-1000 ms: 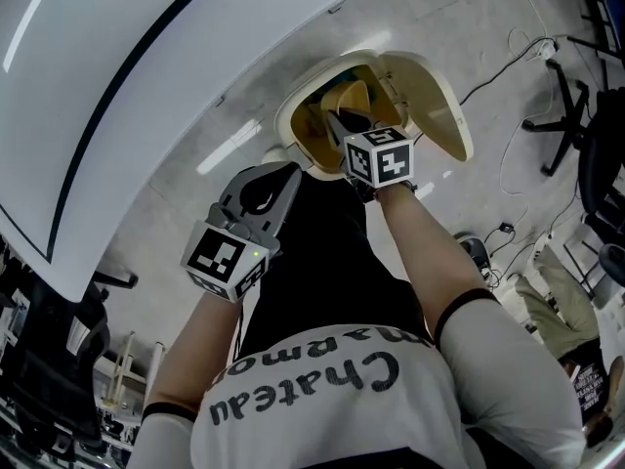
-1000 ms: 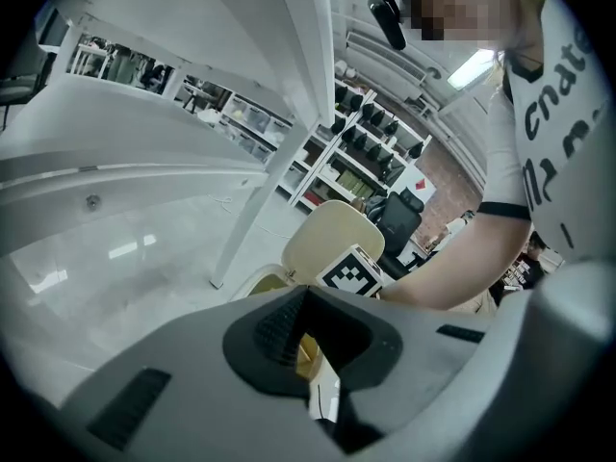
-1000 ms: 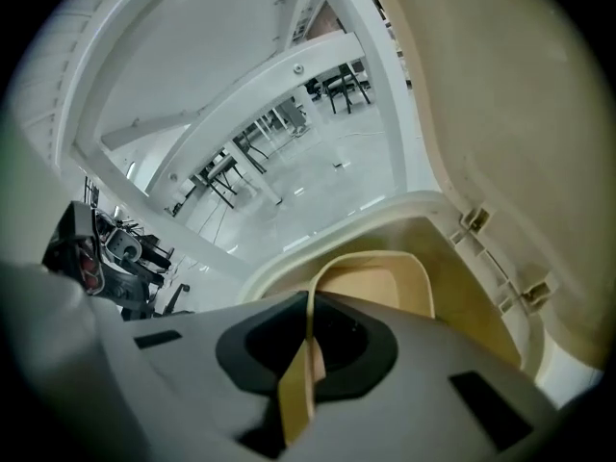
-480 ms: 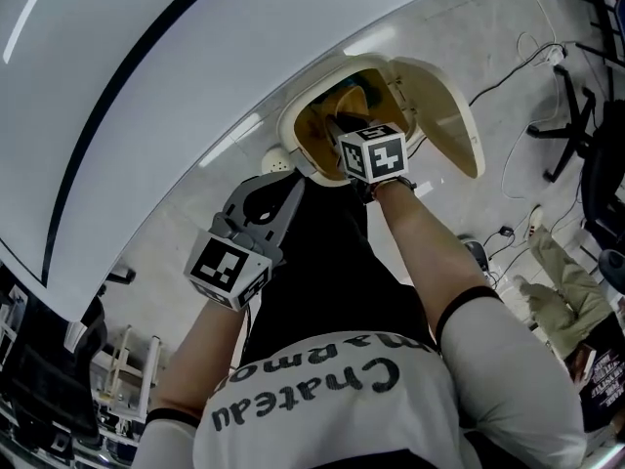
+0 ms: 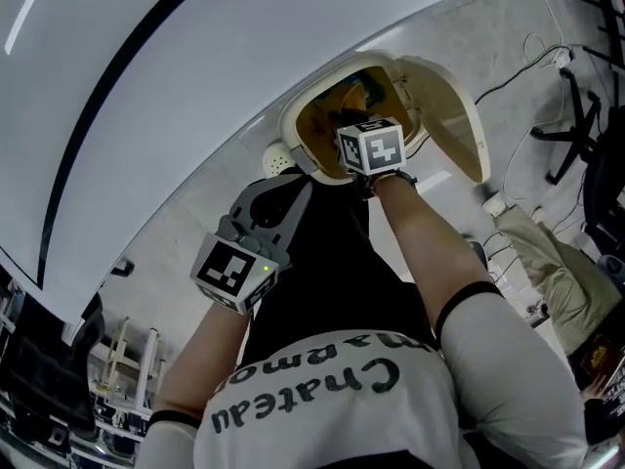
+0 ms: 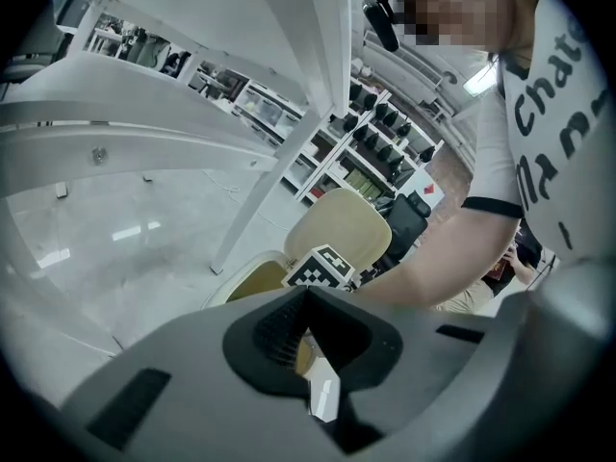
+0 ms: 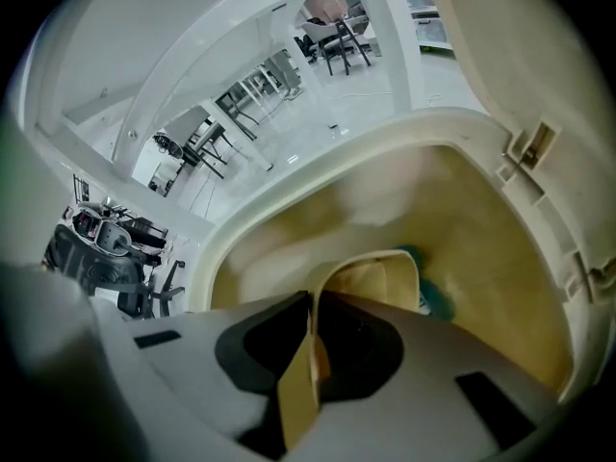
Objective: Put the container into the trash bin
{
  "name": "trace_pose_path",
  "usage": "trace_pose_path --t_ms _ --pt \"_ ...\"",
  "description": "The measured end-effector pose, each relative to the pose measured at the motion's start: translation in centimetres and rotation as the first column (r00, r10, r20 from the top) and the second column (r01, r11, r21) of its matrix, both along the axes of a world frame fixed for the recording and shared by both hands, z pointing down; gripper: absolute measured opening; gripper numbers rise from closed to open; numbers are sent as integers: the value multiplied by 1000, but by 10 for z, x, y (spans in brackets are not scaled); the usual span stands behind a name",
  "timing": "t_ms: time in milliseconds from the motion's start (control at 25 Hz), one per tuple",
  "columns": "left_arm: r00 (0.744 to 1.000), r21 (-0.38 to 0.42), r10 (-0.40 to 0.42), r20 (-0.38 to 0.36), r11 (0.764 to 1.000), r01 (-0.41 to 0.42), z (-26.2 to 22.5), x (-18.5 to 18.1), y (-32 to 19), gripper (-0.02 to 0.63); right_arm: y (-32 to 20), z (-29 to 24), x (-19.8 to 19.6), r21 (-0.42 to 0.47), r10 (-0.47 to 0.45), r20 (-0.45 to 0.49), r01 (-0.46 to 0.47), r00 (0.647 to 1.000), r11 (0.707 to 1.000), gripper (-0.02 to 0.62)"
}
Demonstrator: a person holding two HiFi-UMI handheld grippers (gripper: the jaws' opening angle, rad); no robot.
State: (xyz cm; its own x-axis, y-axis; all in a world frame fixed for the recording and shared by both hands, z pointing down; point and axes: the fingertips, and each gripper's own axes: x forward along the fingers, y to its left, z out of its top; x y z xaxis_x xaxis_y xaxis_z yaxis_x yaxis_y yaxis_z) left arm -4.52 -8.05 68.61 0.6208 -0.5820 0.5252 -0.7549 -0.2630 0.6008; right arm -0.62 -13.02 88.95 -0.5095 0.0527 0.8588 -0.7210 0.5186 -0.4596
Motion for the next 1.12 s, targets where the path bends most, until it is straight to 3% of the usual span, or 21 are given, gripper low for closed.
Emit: trace_pose_path --t_ms 280,440,1120 --pt "1000 2 -6 -4 1000 6 0 3 -2 25 -1 9 10 -23 22 -17 -22 1000 999 35" --pt "1000 3 -13 -8 1000 13 0 4 -3 24 -4 14 22 -14 29 -79 -30 996 999 36" --pt "1000 15 -11 -12 1000 12 -8 0 -1 25 -5 5 24 -5 55 -98 -56 994 998 37"
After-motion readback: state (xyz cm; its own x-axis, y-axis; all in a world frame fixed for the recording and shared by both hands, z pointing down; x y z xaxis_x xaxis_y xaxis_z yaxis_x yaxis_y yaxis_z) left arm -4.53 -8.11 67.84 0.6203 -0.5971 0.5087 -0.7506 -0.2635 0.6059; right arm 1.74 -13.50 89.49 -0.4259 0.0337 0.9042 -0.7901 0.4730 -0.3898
